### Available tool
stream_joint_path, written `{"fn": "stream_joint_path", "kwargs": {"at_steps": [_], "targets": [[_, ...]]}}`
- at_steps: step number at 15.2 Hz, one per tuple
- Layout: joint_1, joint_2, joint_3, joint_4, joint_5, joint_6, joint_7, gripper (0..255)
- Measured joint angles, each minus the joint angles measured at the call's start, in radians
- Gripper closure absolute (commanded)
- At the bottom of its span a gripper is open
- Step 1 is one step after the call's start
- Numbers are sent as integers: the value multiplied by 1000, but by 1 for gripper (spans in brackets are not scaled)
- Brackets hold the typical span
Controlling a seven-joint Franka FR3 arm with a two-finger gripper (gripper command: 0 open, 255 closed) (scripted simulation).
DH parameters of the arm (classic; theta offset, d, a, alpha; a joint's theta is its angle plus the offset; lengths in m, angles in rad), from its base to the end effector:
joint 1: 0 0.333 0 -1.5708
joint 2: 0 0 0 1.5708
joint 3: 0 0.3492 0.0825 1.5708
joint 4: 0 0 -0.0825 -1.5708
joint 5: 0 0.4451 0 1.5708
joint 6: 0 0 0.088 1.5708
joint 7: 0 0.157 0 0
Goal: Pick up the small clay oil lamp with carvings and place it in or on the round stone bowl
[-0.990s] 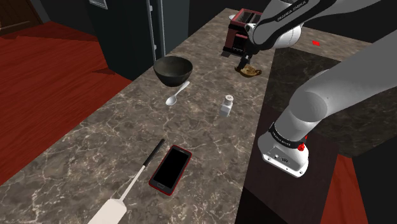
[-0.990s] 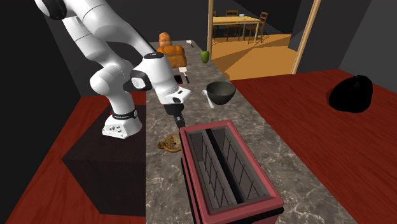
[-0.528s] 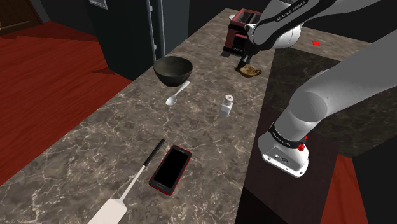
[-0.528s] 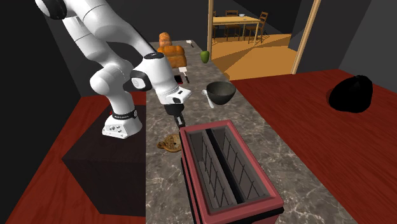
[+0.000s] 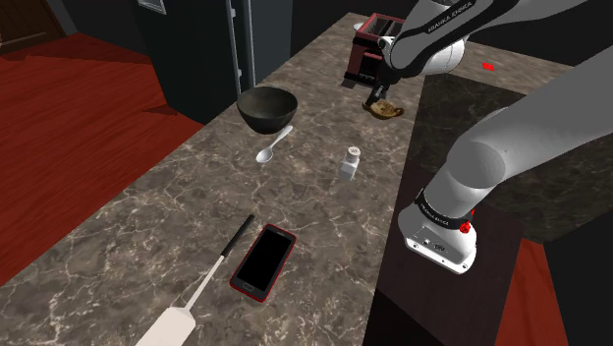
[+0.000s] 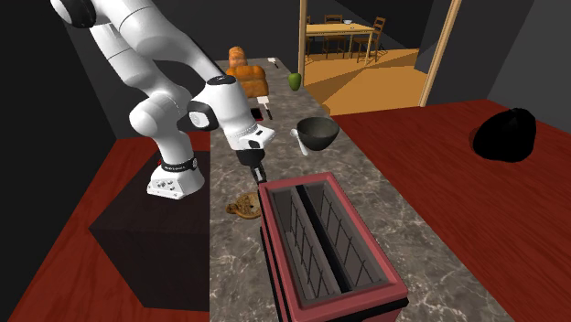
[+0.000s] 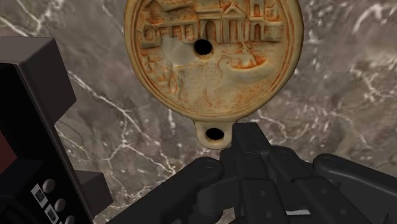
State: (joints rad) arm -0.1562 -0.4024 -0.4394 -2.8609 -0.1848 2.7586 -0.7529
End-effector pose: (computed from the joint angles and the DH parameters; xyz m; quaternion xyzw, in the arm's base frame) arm 0.3571 -0.2058 0.2567 0.9765 0.1616 0.1319 0.0551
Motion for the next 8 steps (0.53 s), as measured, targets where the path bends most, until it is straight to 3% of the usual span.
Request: {"fn": "stream_joint_path", "kwargs": {"at_steps": [2, 4, 5, 8], "targets": [[-2, 25, 21, 42, 6, -44, 32, 0], [-4, 96, 60, 169, 25, -195, 113, 0], [-3, 115, 65, 193, 29, -223, 129, 0], [4, 166, 62, 210, 44, -212, 135, 0]]}}
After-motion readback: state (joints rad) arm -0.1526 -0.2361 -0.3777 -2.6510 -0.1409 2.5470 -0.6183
